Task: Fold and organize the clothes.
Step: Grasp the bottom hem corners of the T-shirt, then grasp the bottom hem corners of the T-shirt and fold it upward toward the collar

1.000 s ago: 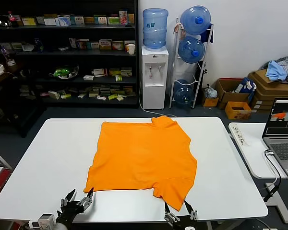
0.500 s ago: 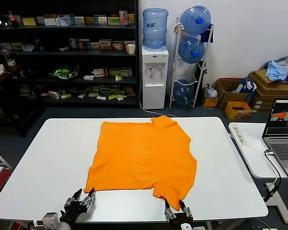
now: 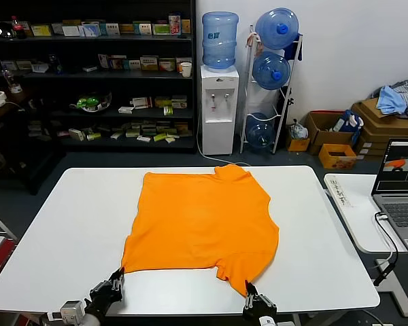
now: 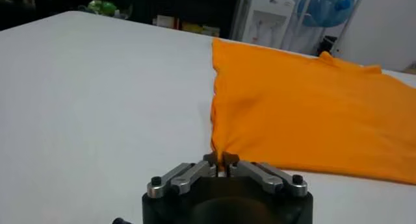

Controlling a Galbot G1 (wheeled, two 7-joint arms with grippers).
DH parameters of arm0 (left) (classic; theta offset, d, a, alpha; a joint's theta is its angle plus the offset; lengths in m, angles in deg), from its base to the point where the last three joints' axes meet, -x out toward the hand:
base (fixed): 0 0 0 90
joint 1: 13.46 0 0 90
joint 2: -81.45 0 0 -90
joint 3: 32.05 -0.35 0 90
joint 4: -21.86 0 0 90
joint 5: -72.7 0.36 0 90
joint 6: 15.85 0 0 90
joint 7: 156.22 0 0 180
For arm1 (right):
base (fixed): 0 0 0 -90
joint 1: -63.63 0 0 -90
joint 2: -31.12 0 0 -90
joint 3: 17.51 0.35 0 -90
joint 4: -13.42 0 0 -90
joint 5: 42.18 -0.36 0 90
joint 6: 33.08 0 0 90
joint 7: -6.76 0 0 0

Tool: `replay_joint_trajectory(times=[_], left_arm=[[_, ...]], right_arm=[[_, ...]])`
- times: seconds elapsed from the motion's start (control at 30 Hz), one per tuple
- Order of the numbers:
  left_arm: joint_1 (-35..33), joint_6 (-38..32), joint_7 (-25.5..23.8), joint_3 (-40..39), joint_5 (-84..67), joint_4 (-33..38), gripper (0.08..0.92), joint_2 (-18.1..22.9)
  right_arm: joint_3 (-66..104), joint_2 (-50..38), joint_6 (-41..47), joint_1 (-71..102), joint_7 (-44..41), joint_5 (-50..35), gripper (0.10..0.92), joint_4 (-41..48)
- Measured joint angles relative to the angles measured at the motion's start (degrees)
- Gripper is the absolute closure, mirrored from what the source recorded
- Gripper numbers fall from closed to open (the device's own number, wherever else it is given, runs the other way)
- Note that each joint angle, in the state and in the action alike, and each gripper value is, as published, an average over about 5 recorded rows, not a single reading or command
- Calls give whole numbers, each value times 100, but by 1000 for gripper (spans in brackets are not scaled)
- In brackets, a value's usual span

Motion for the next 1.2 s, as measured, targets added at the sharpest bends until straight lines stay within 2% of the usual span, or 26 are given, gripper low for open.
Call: replay_joint_trajectory(times=[0.23,0.43,0.67,0.87,1.2], left_arm=[[-262,116,190,160,-371,377,908,-232],[-652,283,465,337,-877,880,908,-584],[-887,400,775,377,-1441,1371,908,-912],[-485,330,835,283,-1671,1367,908,-1069],[901,72,643,-297,-1746,594,908,-1159]], right_arm=[[185,-401,89,529,189,-402,901,-639],[425,-891,106,1062,352,-843,901,-1197],[599,-1322,123,923,471,-1320,901,-1459],[543,-1581,212,82,607,-1742,901,-1181],[110,-1764,416,-1721,860,-2389,901,-250]])
